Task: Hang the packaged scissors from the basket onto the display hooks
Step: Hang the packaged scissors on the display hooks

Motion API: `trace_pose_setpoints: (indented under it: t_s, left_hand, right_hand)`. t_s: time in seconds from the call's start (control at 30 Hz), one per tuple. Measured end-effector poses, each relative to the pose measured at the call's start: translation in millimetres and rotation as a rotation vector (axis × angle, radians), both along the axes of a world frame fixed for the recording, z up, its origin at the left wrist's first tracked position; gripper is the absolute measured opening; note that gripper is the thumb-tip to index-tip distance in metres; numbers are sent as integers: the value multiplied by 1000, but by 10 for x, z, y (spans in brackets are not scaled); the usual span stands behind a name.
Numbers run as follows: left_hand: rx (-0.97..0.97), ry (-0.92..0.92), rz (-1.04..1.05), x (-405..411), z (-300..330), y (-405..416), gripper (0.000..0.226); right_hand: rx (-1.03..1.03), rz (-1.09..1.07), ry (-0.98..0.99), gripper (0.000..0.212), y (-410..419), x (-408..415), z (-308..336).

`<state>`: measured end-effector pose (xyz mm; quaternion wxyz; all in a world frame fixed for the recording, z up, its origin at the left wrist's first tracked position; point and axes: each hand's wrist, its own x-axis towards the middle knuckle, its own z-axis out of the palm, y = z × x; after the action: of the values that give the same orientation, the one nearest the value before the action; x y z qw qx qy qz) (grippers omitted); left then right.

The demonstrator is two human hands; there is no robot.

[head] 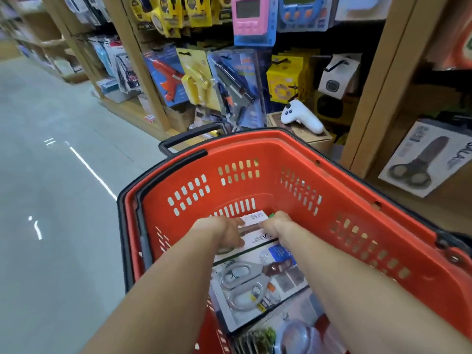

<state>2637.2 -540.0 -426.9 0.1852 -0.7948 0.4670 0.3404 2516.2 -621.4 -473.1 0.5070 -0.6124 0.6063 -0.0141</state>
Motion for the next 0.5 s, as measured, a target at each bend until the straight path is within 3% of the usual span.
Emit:
trace_pose_setpoints:
  t_s: [0.17,0.37,0.5]
  left_hand:
    - [8,-55,-2,134,1,15,77]
    - [18,-76,-34,116,53,42,76]
    - [7,-85,-50,112,71,6,85]
  right_hand:
    - [47,-11,-47,44,31,32,118]
    - [140,-66,-139,68,-5,-3,142]
    - [187,-17,-122,70,-42,-3,169]
